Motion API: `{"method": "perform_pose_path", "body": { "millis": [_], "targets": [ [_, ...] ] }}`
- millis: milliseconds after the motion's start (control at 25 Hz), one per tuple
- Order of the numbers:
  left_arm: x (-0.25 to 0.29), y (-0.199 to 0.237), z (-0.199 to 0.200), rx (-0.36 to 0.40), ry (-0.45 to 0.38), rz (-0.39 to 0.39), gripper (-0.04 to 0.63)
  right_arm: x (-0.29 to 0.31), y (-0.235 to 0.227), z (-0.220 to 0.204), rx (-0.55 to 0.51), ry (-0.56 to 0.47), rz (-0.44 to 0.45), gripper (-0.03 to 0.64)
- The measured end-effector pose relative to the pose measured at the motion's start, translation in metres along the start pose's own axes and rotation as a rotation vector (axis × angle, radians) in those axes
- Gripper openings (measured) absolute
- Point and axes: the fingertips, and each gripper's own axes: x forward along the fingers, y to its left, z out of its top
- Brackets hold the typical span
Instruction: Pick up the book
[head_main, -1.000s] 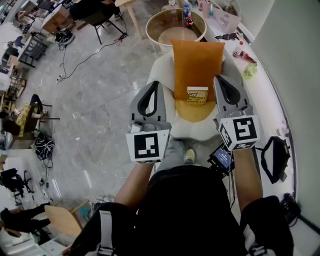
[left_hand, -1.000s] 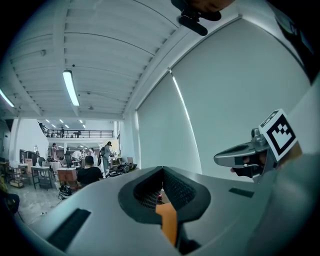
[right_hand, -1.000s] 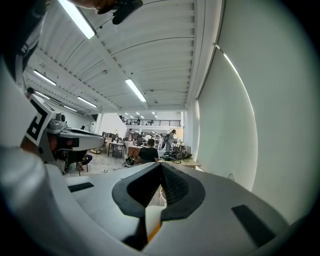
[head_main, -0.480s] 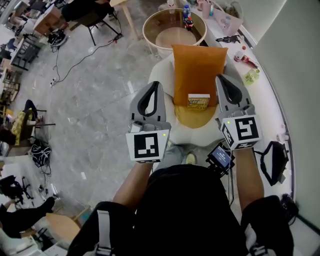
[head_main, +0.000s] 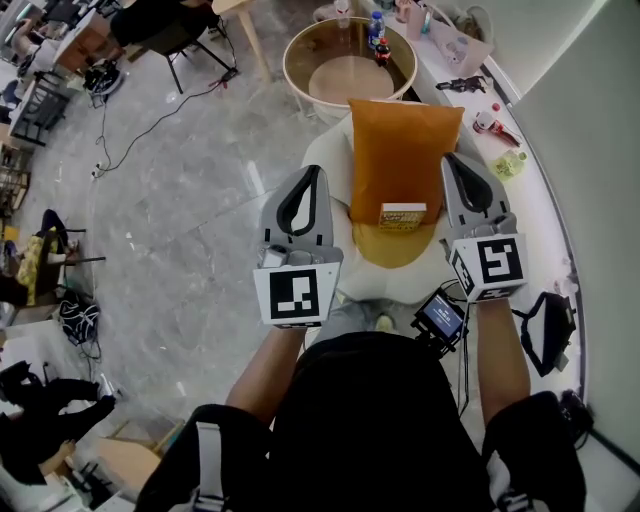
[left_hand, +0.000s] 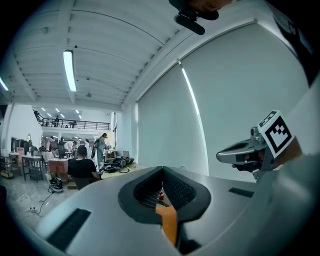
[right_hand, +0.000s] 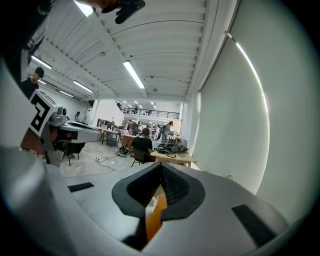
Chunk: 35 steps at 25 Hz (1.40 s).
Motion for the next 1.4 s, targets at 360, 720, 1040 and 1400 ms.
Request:
{"method": "perform_pose_path", "body": {
  "millis": [360, 720, 1040, 1400],
  "targets": [
    [0.021, 0.036, -0.026, -0.051, 0.027, -0.01, 0.011, 0.04, 0.004, -0.016, -0.084, 0.075, 0.004, 0.014],
    [0.034, 0.049, -0.044, -0.047, 0.04, -0.009, 0.011, 0.052, -0.006, -0.033, -0.148, 0.145, 0.024, 0.014],
    [0.035, 0.038, -0.047, -0.061, 0.063, 0.027, 0.011, 0.053, -0.017, -0.042, -0.207, 0.131, 0.089, 0.014],
    [0.05, 0.017, -0.074, -0.054, 0.138, 0.085, 0.011, 0.071, -0.039, -0.112, -0.248, 0.242, 0.248, 0.014]
  ]
}}
